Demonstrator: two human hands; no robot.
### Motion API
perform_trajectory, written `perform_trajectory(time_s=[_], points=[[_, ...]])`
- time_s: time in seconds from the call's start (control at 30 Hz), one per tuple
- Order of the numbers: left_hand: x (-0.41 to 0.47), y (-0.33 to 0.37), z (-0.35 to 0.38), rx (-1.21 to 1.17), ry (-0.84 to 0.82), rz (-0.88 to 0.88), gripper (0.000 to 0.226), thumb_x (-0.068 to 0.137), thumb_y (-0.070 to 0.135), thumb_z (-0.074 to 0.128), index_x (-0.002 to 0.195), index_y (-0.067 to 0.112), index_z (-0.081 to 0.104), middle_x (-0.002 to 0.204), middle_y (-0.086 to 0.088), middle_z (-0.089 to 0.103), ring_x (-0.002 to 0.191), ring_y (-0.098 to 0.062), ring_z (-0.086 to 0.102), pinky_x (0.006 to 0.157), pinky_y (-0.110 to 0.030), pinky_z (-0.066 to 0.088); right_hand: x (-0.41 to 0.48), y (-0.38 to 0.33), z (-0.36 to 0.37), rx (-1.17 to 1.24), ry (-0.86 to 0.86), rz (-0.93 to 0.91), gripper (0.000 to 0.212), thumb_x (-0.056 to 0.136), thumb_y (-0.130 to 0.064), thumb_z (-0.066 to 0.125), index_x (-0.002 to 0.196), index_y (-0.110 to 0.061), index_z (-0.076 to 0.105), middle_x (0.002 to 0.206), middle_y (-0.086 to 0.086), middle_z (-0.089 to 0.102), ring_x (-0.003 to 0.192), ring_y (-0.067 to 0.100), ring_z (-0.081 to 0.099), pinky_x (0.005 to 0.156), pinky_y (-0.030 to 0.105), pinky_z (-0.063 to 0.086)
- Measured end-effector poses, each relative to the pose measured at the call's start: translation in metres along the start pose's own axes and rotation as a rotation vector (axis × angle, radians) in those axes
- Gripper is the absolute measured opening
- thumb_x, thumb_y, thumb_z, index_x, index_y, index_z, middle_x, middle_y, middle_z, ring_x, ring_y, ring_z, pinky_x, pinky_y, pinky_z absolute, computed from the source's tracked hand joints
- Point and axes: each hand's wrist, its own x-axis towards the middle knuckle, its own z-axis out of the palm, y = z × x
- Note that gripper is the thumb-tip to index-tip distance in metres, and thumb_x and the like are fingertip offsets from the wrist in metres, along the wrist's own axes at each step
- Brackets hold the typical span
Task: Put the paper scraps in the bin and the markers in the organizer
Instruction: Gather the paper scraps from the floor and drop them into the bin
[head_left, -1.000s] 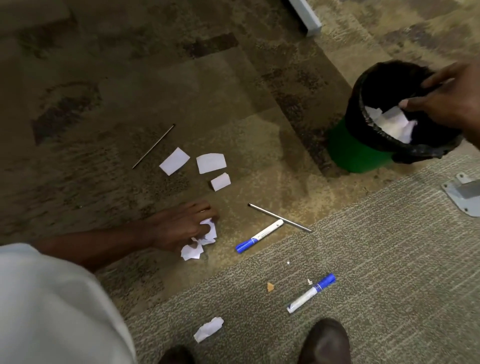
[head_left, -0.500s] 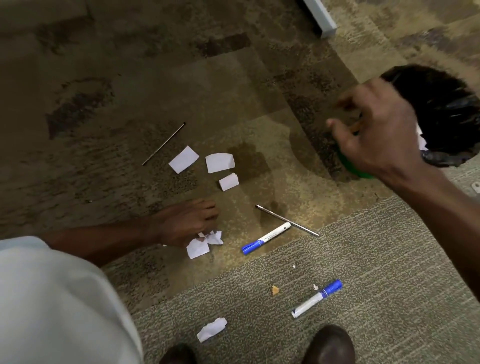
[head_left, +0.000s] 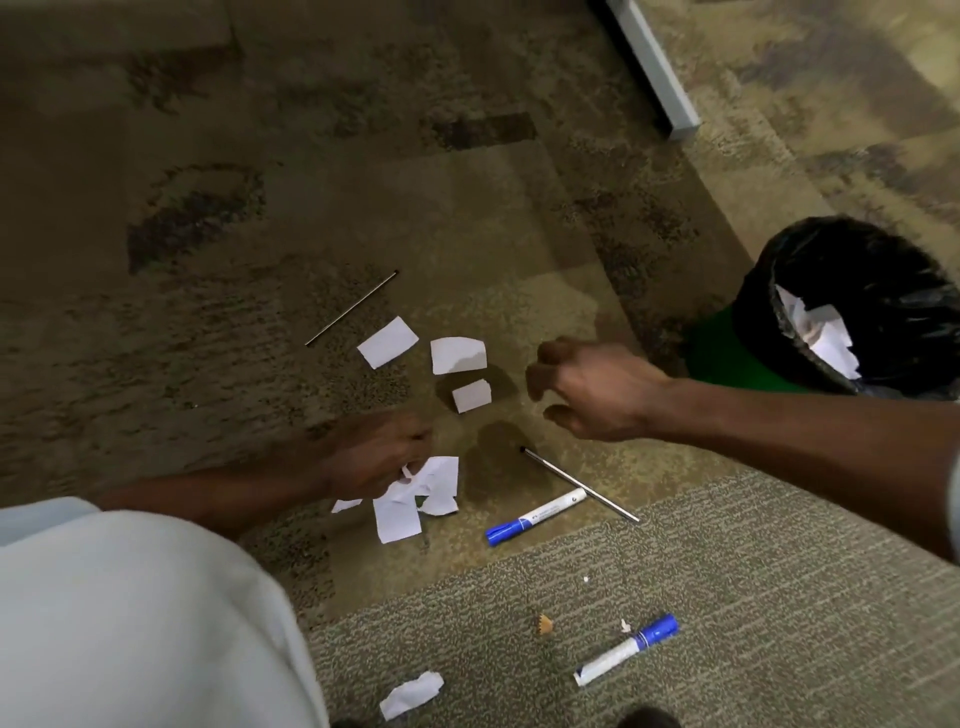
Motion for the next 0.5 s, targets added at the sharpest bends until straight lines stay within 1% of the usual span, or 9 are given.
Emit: perform_trajectory(time_s=[0.1,0.17,0.23,0.3,0.37,0.43,0.5], points=[[-0.001,0.009,0.004,0.035,0.031,-0.055,0.022,0.068,-0.002,0.074,0.078,0.014,0.063,0.095,-0.004,0.061,0.083,-0.026,0.06,0.063,-0.04,0.05,0.036,-0.017,0.027,0.04,-0.052,0.024,0.044,0.092,-0.033,0.07,0.133,-0.022,0.059,0.126,0.006,0.058,0.118,0.029,0.058,0.082,0.041,0.053],[-0.004,0.013,0.006,0.061,0.037,-0.112,0.02,0.071,0.003,0.075,0.078,0.017,0.062,0.096,-0.001,0.06,0.086,-0.023,0.058,0.066,-0.038,0.047,0.057,-0.03,0.046,0.092,-0.033,0.056,0.052,0.093,-0.028,0.071,0.142,-0.021,0.053,0.133,0.01,0.057,0.122,0.033,0.056,0.086,0.042,0.053],[-0.007,0.015,0.009,0.079,0.05,-0.132,0.019,0.071,0.006,0.075,0.076,0.018,0.061,0.095,0.0,0.059,0.089,-0.023,0.057,0.068,-0.034,0.042,0.075,-0.042,0.061,0.099,0.008,0.077,0.058,0.093,-0.026,0.069,0.146,-0.017,0.049,0.134,0.015,0.055,0.123,0.037,0.055,0.086,0.044,0.053],[-0.009,0.017,0.009,0.086,0.063,-0.157,0.02,0.07,0.005,0.075,0.075,0.018,0.06,0.095,-0.001,0.059,0.09,-0.025,0.057,0.069,-0.034,0.041,0.086,-0.052,0.071,0.077,0.046,0.112,0.054,0.093,-0.027,0.066,0.143,-0.015,0.05,0.128,0.018,0.056,0.119,0.04,0.054,0.08,0.045,0.053],[-0.012,0.02,0.01,0.075,0.088,-0.185,0.021,0.071,0.008,0.077,0.075,0.018,0.059,0.095,-0.001,0.059,0.092,-0.025,0.056,0.069,-0.035,0.042,0.091,-0.058,0.075,0.065,0.077,0.141,0.044,0.095,-0.025,0.061,0.138,-0.015,0.055,0.124,0.019,0.056,0.116,0.041,0.054,0.077,0.046,0.056],[-0.016,0.024,0.01,0.053,0.1,-0.209,0.018,0.075,0.016,0.078,0.075,0.019,0.061,0.094,0.0,0.058,0.094,-0.024,0.055,0.071,-0.036,0.043,0.093,-0.061,0.078,0.042,0.079,0.159,0.033,0.099,-0.024,0.056,0.131,-0.015,0.061,0.124,0.019,0.056,0.115,0.04,0.054,0.077,0.047,0.058],[-0.019,0.028,0.009,0.03,0.113,-0.246,0.018,0.078,0.025,0.079,0.076,0.021,0.062,0.092,0.004,0.056,0.095,-0.023,0.054,0.075,-0.037,0.044,0.092,-0.062,0.082,0.045,0.066,0.177,0.029,0.102,-0.023,0.054,0.128,-0.014,0.062,0.125,0.017,0.055,0.117,0.038,0.054,0.078,0.046,0.058]])
